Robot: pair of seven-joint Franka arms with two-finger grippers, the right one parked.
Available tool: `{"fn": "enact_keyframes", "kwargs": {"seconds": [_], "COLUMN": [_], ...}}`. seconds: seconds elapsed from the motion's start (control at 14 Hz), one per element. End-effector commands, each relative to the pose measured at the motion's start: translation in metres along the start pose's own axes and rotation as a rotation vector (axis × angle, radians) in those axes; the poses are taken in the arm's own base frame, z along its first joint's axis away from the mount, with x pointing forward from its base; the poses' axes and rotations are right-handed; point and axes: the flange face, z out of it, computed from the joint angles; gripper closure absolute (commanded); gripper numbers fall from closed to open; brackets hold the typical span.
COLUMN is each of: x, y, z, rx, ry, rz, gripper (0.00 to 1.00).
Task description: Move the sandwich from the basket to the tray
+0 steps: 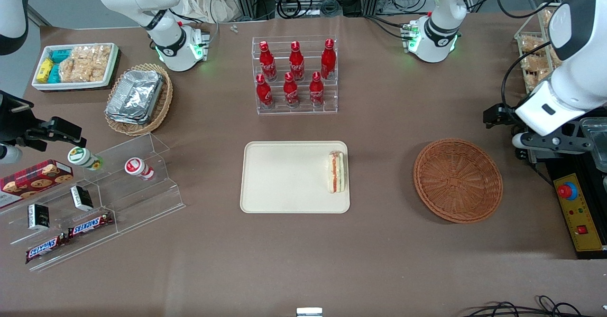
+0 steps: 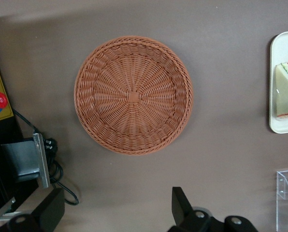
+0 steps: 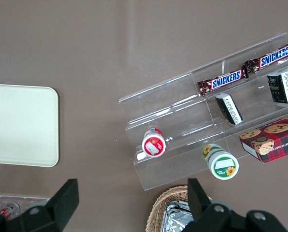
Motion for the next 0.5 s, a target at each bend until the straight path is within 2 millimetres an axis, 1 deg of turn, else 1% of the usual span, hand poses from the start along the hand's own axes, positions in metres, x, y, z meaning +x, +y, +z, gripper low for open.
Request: {"fn": "enact_keyframes", "kwargs": {"seconds": [0.0, 0.07, 0.14, 0.29, 0.43], "x": [-0.008, -0.005, 0.002, 0.009, 0.013], "y": [0.003, 0.003, 0.002, -0.001, -0.001], "z": [-0.002, -0.004, -0.011, -0.019, -0.021], "rx": [0.001, 0.002, -0.012, -0.016, -0.021], "ry": [0.023, 0.023, 0.031, -0.010, -0.016], "rz": [0.043, 0.037, 0.030, 0.039, 0.039], "gripper": [0.01, 0.01, 0.01, 0.01, 0.01]}}
